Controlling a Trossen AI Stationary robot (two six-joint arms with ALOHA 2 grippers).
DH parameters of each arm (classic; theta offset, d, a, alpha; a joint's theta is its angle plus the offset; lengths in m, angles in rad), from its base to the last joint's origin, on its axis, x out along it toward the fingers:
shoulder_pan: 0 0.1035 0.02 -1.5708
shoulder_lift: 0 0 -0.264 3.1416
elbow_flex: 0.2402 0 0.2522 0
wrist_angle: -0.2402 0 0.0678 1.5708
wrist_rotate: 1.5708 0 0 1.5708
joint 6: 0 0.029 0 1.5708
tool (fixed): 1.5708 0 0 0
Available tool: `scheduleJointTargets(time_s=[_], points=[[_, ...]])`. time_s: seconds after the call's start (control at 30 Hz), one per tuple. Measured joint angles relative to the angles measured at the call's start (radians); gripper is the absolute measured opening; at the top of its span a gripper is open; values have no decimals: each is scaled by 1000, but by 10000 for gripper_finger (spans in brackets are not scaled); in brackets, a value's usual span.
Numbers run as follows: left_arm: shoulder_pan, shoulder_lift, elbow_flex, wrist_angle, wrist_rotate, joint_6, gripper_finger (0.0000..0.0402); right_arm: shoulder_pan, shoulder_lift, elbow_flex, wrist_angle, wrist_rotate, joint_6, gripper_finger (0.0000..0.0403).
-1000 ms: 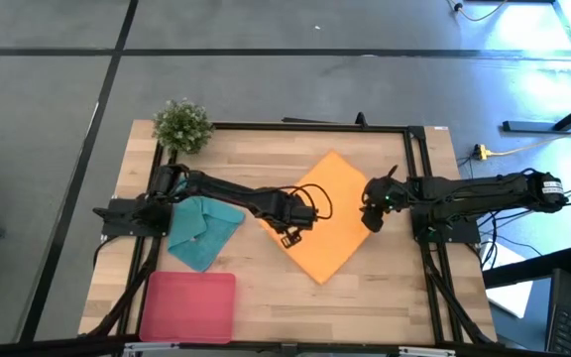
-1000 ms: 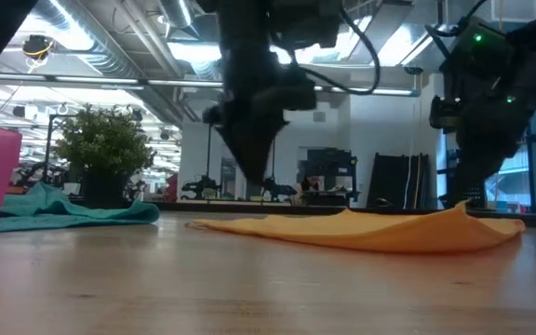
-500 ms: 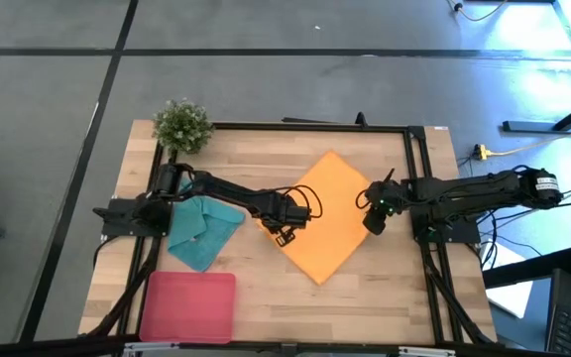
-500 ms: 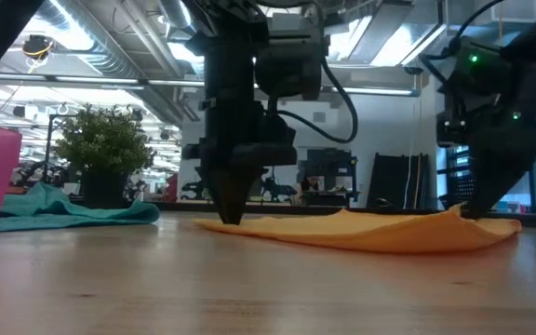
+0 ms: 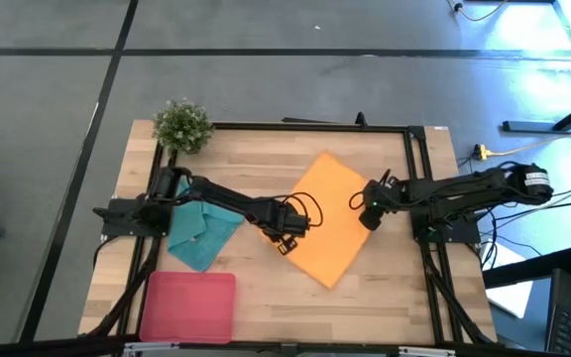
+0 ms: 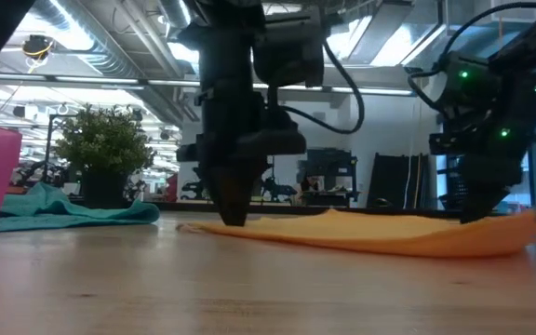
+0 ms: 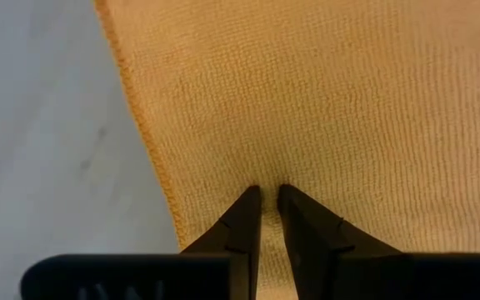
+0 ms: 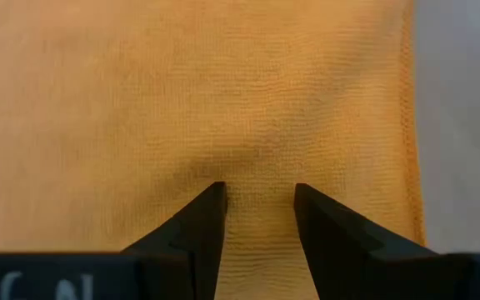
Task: Roll microfiber towels into tight, uniform cylinder then place into a basket
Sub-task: Fold the yellow microfiber cloth
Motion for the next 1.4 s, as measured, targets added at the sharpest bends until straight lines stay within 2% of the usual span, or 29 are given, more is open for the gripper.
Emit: scheduleJointTargets(time_s=[0.13,0.4,0.6,0.7,0.8,0.87,1.1,1.4], points=[[-28,2,0,55,8,-14,42,-1,14,-3,52,59,-47,149],[-61,4,-1,152,3,-24,41,-47,14,-1,122,97,-154,149],[-62,-24,63,68,-78,-2,41,-49,-33,89,26,100,-159,149],[-58,-59,90,24,-135,6,41,-43,-61,137,-68,59,-122,149],[-43,-54,86,2,-140,7,41,-43,-70,145,-154,-40,-52,149],[-30,-43,88,9,-143,7,41,-43,-69,126,-162,-69,-10,149],[6,38,88,28,-52,7,41,-43,-65,30,-142,-76,62,149],[-2,53,93,32,-1,0,41,-71,-61,-31,17,-67,7,149]])
